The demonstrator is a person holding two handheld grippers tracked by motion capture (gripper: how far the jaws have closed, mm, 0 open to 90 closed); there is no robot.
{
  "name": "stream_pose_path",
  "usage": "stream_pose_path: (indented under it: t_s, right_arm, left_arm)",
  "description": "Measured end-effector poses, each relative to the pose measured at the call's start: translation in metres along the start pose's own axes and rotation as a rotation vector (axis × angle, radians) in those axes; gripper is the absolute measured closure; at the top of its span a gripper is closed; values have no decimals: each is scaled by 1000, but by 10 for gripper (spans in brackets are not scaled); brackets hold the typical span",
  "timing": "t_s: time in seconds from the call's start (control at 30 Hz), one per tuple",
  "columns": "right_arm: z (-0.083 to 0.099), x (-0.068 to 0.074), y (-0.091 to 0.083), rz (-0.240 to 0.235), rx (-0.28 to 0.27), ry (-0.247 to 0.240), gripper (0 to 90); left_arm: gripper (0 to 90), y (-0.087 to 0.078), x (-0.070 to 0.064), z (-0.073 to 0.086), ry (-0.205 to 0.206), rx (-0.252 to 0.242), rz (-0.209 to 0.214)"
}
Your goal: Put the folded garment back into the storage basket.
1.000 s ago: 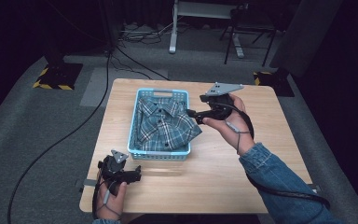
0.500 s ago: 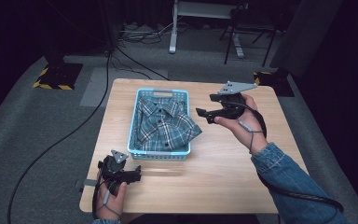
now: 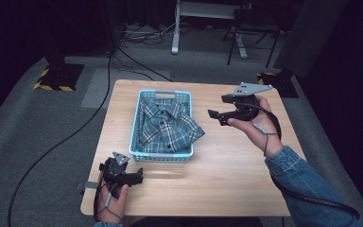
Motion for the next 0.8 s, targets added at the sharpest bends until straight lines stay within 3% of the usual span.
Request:
stream_pose_path:
  t_s: [0.8]
  right_arm:
    - [11,-30,-30,11,-15,13,218]
  left_arm:
    - [1,0,0,0,4,0,1]
Point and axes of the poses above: each handheld gripper's, and its own axes: y roughly forward along the jaws, z roughly out of its underside, x roughly to its left, the point moved 5 cm from there along y, roughly forward along the jaws, and after that the axes turned 15 degrees about y, right-handed, at the moved point
